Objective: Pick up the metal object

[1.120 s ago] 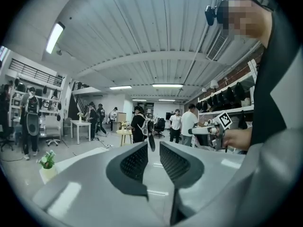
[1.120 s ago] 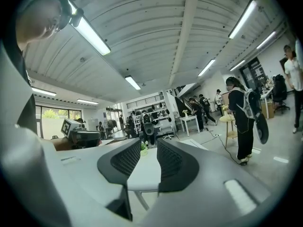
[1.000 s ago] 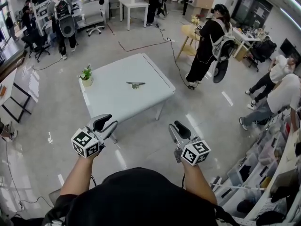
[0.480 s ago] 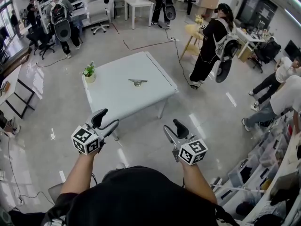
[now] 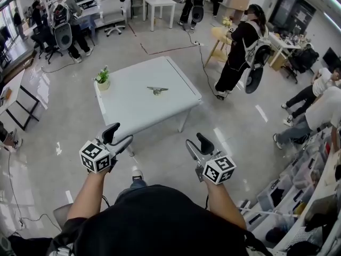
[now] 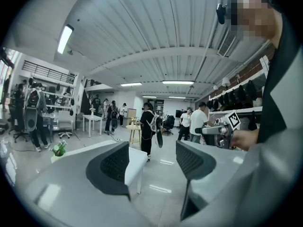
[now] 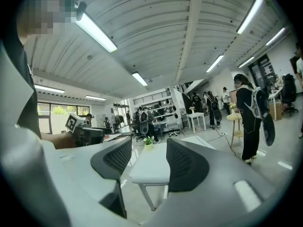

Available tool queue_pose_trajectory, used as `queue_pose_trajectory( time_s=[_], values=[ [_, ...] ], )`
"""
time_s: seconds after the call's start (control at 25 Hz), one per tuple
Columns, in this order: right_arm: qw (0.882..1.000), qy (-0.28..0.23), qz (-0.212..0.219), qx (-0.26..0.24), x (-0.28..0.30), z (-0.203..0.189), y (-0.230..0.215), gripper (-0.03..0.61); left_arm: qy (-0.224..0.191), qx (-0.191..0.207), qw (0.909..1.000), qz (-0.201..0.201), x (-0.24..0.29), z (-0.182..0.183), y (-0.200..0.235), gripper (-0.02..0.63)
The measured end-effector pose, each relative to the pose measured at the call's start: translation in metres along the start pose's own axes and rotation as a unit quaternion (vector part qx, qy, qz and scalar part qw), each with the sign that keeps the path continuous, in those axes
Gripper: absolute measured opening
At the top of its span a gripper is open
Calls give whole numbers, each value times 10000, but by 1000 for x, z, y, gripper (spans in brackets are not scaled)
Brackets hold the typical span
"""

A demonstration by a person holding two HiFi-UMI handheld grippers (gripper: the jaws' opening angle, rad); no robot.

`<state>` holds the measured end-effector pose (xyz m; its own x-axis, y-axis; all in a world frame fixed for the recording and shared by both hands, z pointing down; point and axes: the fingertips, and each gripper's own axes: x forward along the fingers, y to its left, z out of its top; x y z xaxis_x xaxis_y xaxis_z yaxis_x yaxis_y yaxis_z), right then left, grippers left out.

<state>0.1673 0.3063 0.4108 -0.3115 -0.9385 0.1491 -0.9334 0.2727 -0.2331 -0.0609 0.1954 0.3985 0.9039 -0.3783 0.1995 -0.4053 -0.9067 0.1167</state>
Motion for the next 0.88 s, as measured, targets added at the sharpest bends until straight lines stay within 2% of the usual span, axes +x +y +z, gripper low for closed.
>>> queue_pose_trajectory(
  time_s=[0.2, 0.44, 0.88],
  values=[
    [10000, 73, -22, -38, 1, -4, 0, 259, -34, -118, 9999, -68, 1, -2, 5, 299],
    [9998, 36, -195, -40, 12, 8, -11, 259, -48, -214, 9996, -173, 4, -2, 16, 299],
    [9997, 125, -223, -9, 59, 5, -7, 259, -12, -455, 9989, -146, 1, -16, 64, 301]
  ],
)
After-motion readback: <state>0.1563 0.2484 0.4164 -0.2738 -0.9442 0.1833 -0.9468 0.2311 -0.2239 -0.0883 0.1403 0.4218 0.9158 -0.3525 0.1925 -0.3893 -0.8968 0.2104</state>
